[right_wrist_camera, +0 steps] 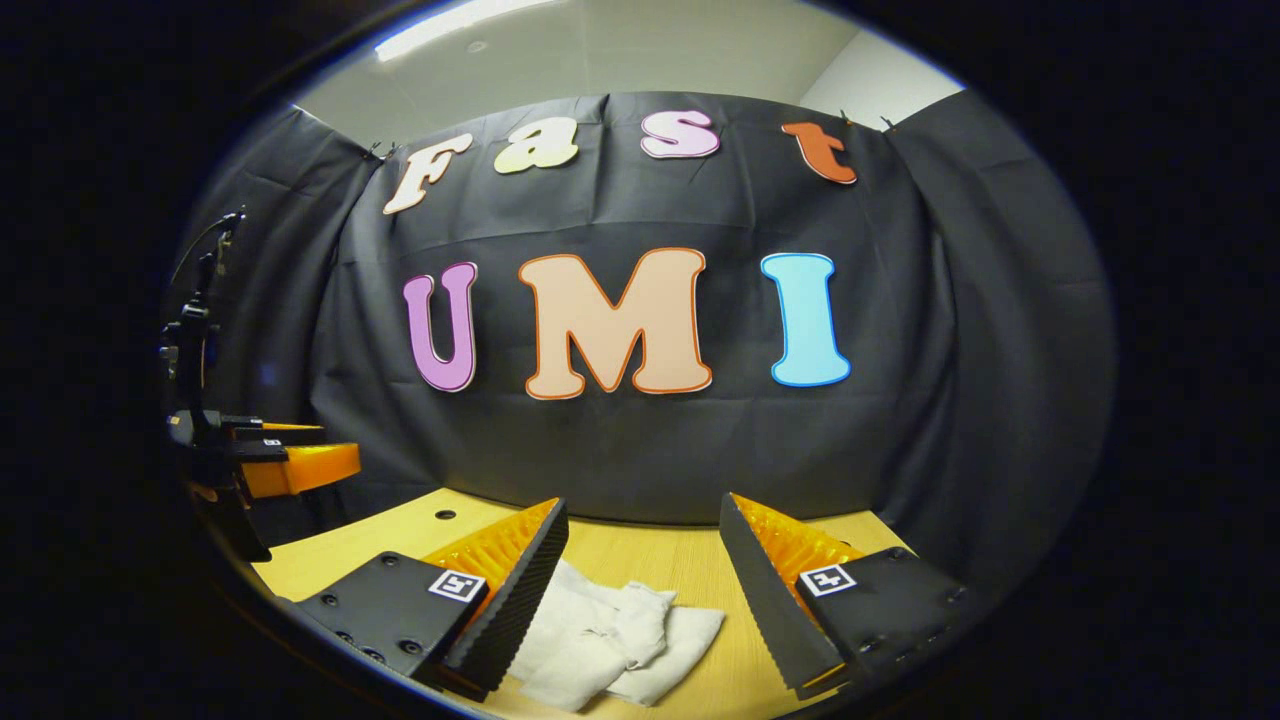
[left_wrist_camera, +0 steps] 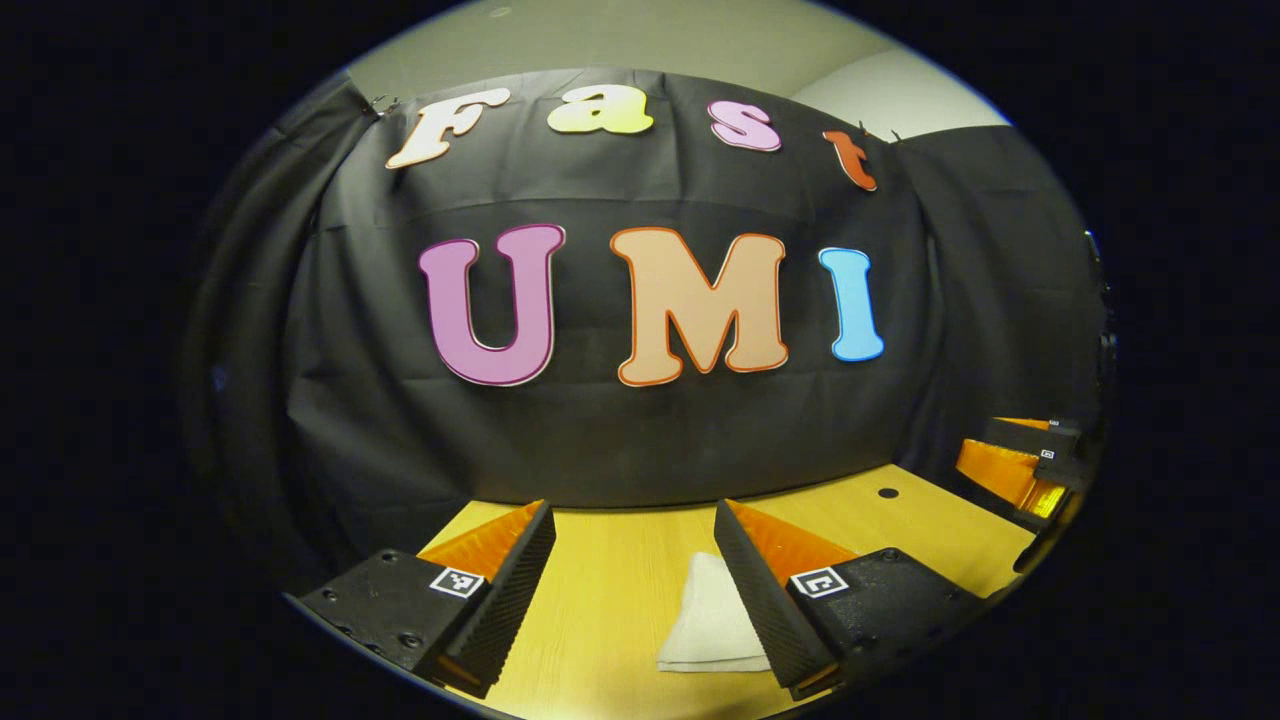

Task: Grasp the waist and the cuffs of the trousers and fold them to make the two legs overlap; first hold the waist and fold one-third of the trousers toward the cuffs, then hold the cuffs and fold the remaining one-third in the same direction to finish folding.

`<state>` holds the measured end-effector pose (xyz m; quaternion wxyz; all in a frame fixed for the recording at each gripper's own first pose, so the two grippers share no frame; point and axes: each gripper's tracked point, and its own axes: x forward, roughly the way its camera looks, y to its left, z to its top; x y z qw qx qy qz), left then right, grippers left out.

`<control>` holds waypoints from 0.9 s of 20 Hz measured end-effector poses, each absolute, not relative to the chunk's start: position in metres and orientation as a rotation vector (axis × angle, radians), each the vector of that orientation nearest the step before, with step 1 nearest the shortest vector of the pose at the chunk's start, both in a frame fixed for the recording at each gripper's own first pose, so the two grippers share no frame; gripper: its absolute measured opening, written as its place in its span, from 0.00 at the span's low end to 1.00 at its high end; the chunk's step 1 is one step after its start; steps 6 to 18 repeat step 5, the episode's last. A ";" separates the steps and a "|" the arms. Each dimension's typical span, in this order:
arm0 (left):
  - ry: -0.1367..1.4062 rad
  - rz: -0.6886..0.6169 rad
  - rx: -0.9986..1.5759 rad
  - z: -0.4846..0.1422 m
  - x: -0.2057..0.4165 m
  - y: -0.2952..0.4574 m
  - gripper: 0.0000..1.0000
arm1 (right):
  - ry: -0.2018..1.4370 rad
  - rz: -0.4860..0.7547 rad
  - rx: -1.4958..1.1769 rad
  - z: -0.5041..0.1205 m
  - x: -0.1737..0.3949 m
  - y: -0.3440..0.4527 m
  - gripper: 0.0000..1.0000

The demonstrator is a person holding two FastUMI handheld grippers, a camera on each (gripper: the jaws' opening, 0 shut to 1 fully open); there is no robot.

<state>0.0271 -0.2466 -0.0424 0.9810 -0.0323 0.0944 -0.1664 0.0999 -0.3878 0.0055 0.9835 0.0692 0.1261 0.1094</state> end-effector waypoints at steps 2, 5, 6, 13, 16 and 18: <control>0.181 -0.307 -0.056 -0.041 0.027 -0.231 0.95 | 0.247 0.217 0.142 0.010 0.097 -0.387 0.96; 0.167 -0.289 -0.056 -0.038 0.027 -0.220 0.93 | 0.233 0.203 0.133 0.017 0.098 -0.391 0.98; 0.167 -0.289 -0.056 -0.038 0.027 -0.220 0.93 | 0.233 0.203 0.133 0.017 0.098 -0.391 0.98; 0.167 -0.289 -0.056 -0.038 0.027 -0.220 0.93 | 0.233 0.203 0.133 0.017 0.098 -0.391 0.98; 0.167 -0.289 -0.056 -0.038 0.027 -0.220 0.93 | 0.233 0.203 0.133 0.017 0.098 -0.391 0.98; 0.167 -0.289 -0.056 -0.038 0.027 -0.220 0.93 | 0.233 0.203 0.133 0.017 0.098 -0.391 0.98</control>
